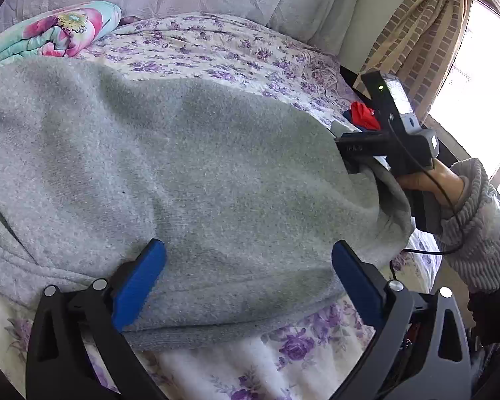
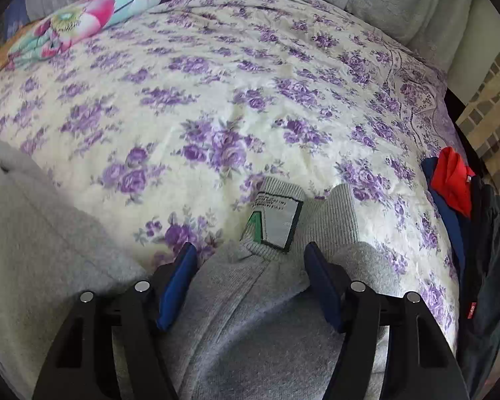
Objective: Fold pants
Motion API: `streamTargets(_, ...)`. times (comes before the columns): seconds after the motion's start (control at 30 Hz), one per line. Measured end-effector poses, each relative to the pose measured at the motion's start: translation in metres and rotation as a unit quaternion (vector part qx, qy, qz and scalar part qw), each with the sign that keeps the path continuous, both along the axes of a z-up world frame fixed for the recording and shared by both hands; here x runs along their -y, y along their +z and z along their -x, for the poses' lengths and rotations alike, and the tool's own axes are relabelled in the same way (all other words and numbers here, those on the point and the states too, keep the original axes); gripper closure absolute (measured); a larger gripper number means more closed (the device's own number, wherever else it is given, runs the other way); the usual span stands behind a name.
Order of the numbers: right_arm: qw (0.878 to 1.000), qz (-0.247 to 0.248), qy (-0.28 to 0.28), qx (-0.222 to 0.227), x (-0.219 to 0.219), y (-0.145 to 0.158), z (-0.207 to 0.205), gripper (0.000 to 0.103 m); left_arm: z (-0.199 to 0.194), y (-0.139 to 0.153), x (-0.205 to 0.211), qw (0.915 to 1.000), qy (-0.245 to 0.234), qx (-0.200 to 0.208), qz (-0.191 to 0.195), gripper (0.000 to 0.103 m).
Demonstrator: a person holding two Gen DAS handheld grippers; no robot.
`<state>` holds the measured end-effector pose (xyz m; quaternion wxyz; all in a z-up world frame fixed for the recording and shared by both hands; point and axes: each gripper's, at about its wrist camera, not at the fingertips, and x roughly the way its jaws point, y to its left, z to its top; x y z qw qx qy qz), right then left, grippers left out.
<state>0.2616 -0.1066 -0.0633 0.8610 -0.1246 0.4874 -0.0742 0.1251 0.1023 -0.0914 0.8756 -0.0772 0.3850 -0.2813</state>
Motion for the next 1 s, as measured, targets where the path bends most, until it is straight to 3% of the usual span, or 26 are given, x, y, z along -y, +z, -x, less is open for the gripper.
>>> streamTargets(0.13, 0.999, 0.042, 0.030, 0.011, -0.010, -0.004, 0.004, 0.036, 0.000, 0.000, 0.000, 1.0000, -0.002, 0.000, 0.002, 0.005)
streamTargets(0.17, 0.999, 0.035, 0.036, 0.017, -0.008, -0.002, 0.007, 0.042, 0.001, 0.000, -0.001, 1.0000, -0.003, 0.000, 0.003, 0.005)
streamTargets(0.2, 0.999, 0.032, 0.036, 0.023, -0.005, 0.001, 0.012, 0.058, 0.001, 0.000, -0.001, 1.0000, -0.004, 0.001, 0.004, 0.005)
streamTargets(0.23, 0.999, 0.021, 0.036, 0.035, -0.001, 0.006, 0.017, 0.068, 0.001, -0.001, -0.001, 1.0000, -0.005, 0.001, 0.005, 0.005)
streamTargets(0.33, 0.995, -0.054, 0.010, 0.086, 0.026, 0.031, 0.046, 0.090, 0.001, -0.001, -0.002, 1.0000, -0.005, 0.001, 0.005, 0.005)
streamTargets(0.37, 0.990, -0.088, -0.005, 0.109, 0.038, 0.042, 0.059, 0.091, 0.001, -0.001, -0.002, 1.0000, -0.005, 0.001, 0.005, 0.005)
streamTargets(0.43, 0.974, -0.165, -0.043, 0.152, 0.067, 0.062, 0.094, 0.094, 0.002, -0.001, -0.002, 1.0000, -0.005, 0.001, 0.004, 0.005)
streamTargets(0.5, 0.949, -0.235, -0.086, 0.193, 0.103, 0.072, 0.138, 0.095, 0.002, -0.001, -0.001, 1.0000, -0.005, 0.001, 0.004, 0.005)
streamTargets(0.6, 0.906, -0.321, -0.167, 0.218, 0.151, 0.062, 0.209, 0.094, 0.002, -0.001, -0.001, 1.0000, -0.005, 0.002, 0.002, 0.005)
streamTargets(0.67, 0.893, -0.348, -0.193, 0.211, 0.162, 0.046, 0.238, 0.089, 0.002, -0.001, 0.000, 1.0000, -0.004, 0.001, -0.001, 0.005)
streamTargets(0.7, 0.888, -0.355, -0.202, 0.213, 0.163, 0.041, 0.249, 0.074, 0.001, -0.001, 0.000, 1.0000, -0.004, 0.001, -0.004, 0.005)
streamTargets(0.73, 0.883, -0.363, -0.203, 0.219, 0.163, 0.038, 0.254, 0.040, 0.001, -0.001, 0.001, 1.0000, -0.003, 0.001, -0.007, 0.005)
streamTargets(0.77, 0.879, -0.368, -0.198, 0.227, 0.161, 0.037, 0.257, 0.032, 0.001, -0.001, 0.002, 0.9999, -0.003, 0.002, -0.011, 0.005)
streamTargets(0.87, 0.873, -0.387, -0.167, 0.245, 0.158, 0.041, 0.246, 0.032, 0.001, 0.000, 0.004, 0.9998, -0.001, 0.004, -0.019, 0.005)
streamTargets(1.0, 0.864, -0.415, -0.181, 0.222, 0.166, 0.027, 0.232, 0.032, 0.001, -0.001, 0.003, 0.9999, 0.001, 0.004, -0.015, 0.005)
